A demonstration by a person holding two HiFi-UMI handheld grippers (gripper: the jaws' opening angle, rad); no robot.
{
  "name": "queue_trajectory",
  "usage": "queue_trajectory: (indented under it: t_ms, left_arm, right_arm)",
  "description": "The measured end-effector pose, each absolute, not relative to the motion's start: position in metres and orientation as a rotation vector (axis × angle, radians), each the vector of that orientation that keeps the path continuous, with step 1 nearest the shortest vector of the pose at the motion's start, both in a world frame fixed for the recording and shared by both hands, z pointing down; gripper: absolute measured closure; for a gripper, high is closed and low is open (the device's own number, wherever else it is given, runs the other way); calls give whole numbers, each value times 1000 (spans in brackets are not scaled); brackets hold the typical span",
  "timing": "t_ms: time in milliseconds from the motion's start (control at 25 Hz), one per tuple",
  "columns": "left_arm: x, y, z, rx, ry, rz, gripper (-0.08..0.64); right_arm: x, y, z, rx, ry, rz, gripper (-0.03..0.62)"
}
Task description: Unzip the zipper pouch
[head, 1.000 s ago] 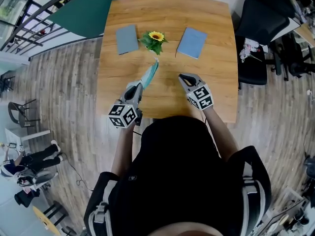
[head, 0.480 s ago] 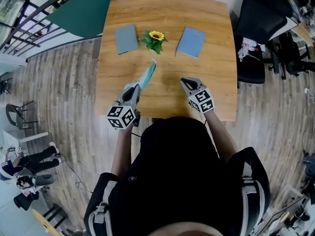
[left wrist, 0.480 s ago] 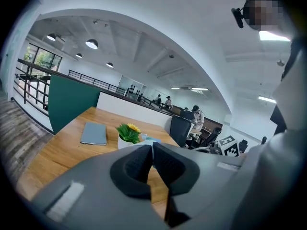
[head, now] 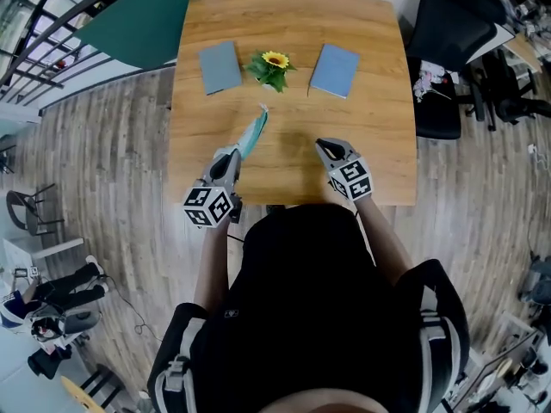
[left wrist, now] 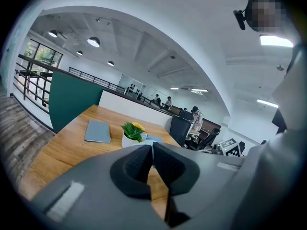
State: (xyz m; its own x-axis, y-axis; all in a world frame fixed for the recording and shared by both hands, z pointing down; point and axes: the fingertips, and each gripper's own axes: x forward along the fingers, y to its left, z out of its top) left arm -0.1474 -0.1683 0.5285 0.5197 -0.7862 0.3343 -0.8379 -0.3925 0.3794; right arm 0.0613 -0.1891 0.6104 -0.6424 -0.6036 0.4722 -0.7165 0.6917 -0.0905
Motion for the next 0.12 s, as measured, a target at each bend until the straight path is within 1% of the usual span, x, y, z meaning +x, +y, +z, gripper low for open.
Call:
queue_trajectory:
  t_ms: [120]
  left_arm:
    - [-156,-168,531,2261,-1314,137,557]
  right_arm:
    - [53,-187,613,1029,-2490,378,575]
